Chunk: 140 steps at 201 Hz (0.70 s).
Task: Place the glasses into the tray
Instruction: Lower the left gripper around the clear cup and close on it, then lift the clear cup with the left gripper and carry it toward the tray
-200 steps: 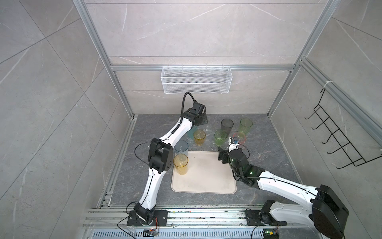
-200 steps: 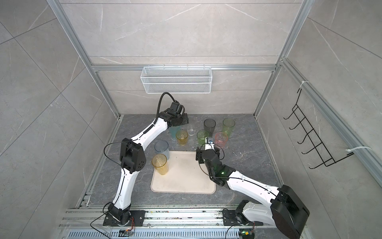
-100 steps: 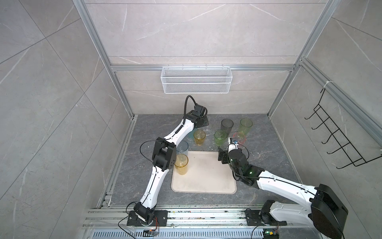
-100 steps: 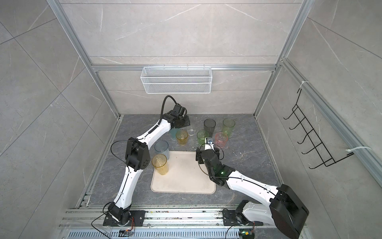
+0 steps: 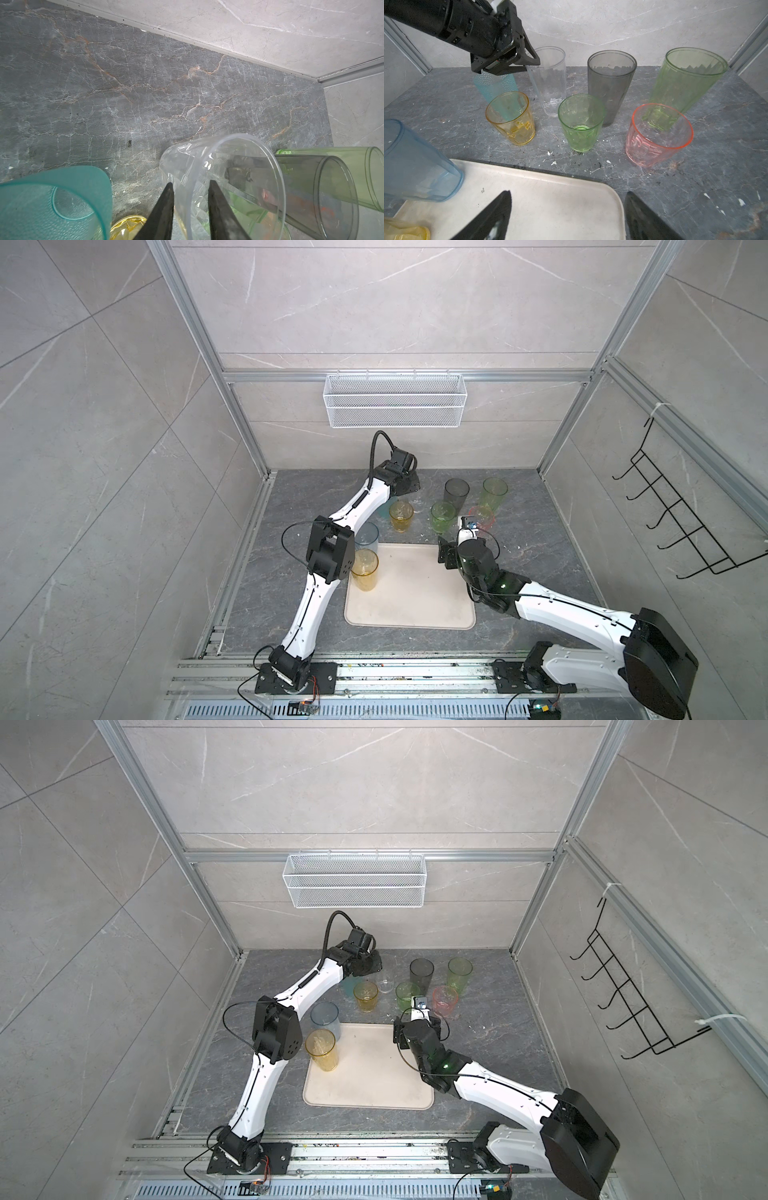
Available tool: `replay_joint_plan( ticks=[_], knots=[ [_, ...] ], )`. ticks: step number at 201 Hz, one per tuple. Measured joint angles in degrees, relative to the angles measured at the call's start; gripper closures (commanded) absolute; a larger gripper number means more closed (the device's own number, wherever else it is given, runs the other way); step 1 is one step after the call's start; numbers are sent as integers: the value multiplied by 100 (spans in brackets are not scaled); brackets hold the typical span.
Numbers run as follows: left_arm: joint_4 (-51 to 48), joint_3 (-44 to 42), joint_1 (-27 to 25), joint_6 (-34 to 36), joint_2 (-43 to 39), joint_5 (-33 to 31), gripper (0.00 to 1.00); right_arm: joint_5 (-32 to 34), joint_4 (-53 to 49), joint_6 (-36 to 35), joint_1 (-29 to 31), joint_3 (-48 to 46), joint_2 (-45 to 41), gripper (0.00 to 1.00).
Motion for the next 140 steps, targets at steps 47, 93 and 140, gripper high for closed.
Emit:
replay_joint_plan(
  ticks=[47, 93, 140],
  knots=[
    [-2, 9, 0, 11, 0, -24, 77, 2, -17, 0, 0, 37, 2, 14],
    [-11, 9, 0, 55, 0, -81, 83, 2, -35, 0, 0, 44, 20, 14],
    [-170, 9, 0, 142, 0, -195, 89, 2, -37, 0, 0, 52, 28, 14]
  ],
)
